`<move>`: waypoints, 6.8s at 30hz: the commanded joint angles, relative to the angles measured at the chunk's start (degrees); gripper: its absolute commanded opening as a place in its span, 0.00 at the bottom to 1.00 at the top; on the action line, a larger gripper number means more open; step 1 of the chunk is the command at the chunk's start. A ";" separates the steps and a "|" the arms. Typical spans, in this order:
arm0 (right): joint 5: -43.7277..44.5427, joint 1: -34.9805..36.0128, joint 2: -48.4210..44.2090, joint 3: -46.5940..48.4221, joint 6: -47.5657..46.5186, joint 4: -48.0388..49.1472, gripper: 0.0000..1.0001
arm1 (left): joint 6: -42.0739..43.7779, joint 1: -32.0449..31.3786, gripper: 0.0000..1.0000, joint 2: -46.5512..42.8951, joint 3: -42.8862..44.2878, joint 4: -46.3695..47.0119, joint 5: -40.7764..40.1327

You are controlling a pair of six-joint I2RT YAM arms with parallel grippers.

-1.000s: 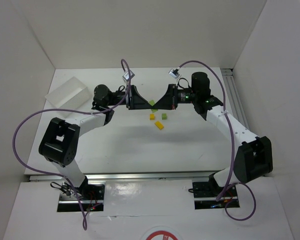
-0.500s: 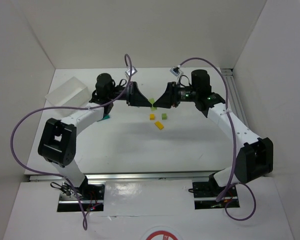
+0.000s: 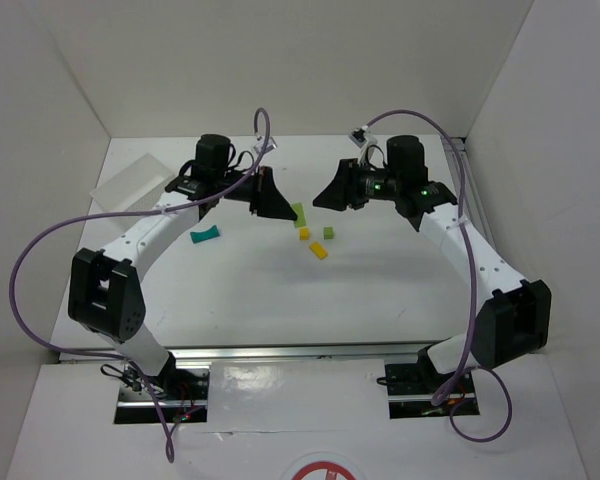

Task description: Build the wood block tower

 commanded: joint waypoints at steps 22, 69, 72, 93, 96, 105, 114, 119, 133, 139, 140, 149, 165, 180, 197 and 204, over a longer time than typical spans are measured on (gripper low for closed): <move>-12.72 6.44 4.77 5.93 -3.32 3.30 0.61 | 20.05 -1.45 0.00 0.26 5.87 -17.05 5.72; 31.03 8.11 -4.45 3.04 -0.86 -3.47 0.05 | 20.49 0.92 1.00 -0.43 7.63 -23.90 -7.01; 38.31 8.11 -7.26 -1.44 1.08 0.30 0.05 | 18.04 1.53 1.00 -0.44 8.25 -25.13 -12.73; 70.86 15.32 -9.30 -12.35 0.73 16.93 0.05 | 1.16 2.59 1.00 -16.25 -0.72 -25.76 -53.60; 70.87 15.84 -8.07 -11.82 0.12 18.58 0.05 | 0.55 2.59 1.00 -17.05 -2.56 -25.15 -54.22; 71.31 17.60 -8.06 -15.16 -3.23 25.80 0.05 | 0.54 2.59 1.00 -17.67 -6.34 -24.61 -53.17; 74.03 18.13 -8.16 -17.98 -2.70 28.26 0.04 | 0.54 2.59 1.00 -18.20 -7.49 -23.56 -53.70; 74.73 18.13 -6.92 -16.22 -3.23 27.55 0.02 | 0.54 2.59 1.00 -18.19 -7.49 -23.04 -53.70; 74.56 18.65 -6.39 -28.95 0.64 40.99 0.01 | 1.60 2.59 1.00 -16.08 -9.16 -22.50 -51.94; 78.86 19.80 -6.39 -36.76 1.87 51.52 0.01 | 1.60 2.59 1.00 -16.08 -10.30 -22.50 -51.94; 78.86 19.80 -6.39 -37.65 1.87 53.38 0.01 | 1.60 2.59 1.00 -16.08 -10.30 -22.50 -51.94; 83.07 23.04 0.62 -36.53 -1.39 59.64 0.01 | 1.07 2.59 1.00 -16.61 -11.35 -21.45 -51.94; 95.83 27.97 12.85 -29.84 -1.03 59.38 0.01 | 2.12 2.59 1.00 -17.67 -12.94 -21.45 -53.08; 91.08 24.98 17.68 -26.15 0.64 56.13 0.01 | 2.12 2.59 1.00 -17.14 -13.46 -21.45 -53.61; 91.60 23.93 20.58 -26.15 0.72 54.28 0.01 | 2.65 2.59 1.00 -16.08 -12.94 -21.45 -53.61; 91.61 23.93 21.20 -26.15 0.72 54.89 0.01 | 2.65 2.59 1.00 -15.56 -12.94 -21.45 -54.14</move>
